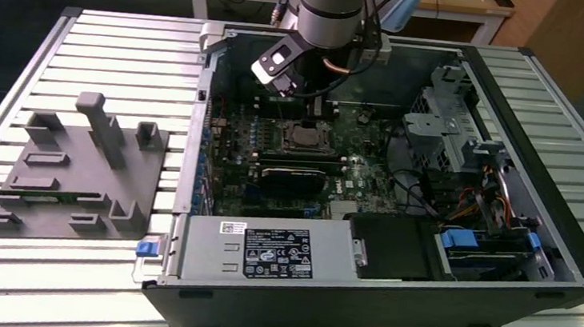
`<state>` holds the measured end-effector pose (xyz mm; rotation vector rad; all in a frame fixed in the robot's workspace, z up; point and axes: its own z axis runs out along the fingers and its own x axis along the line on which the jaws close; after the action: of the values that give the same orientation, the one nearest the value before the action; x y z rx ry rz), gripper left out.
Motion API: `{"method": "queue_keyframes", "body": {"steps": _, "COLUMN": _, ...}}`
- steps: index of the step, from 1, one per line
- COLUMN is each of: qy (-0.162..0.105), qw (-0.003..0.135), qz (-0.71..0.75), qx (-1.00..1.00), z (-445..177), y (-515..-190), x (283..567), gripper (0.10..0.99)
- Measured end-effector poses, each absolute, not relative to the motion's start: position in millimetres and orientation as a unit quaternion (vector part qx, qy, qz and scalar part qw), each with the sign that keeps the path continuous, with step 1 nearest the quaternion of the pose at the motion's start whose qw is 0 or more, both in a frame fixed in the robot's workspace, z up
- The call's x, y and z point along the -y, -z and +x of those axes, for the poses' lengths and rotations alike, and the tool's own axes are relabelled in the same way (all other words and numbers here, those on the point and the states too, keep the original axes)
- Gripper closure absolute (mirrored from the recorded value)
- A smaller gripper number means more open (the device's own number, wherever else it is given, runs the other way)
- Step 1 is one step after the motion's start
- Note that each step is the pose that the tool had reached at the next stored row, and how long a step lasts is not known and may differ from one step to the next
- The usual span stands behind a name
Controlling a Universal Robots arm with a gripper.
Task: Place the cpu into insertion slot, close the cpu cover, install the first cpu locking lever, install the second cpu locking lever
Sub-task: 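Close the cpu cover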
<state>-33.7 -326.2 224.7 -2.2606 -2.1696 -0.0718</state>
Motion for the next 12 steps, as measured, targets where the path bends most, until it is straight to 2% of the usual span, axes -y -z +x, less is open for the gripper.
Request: {"method": "queue_keyframes", "body": {"steps": 12, "qy": 0.023, "qw": 0.005, "qz": -0.673, "qx": 0.739, "z": -33.7, "y": -224.7, "x": 326.2, "gripper": 0.98}}
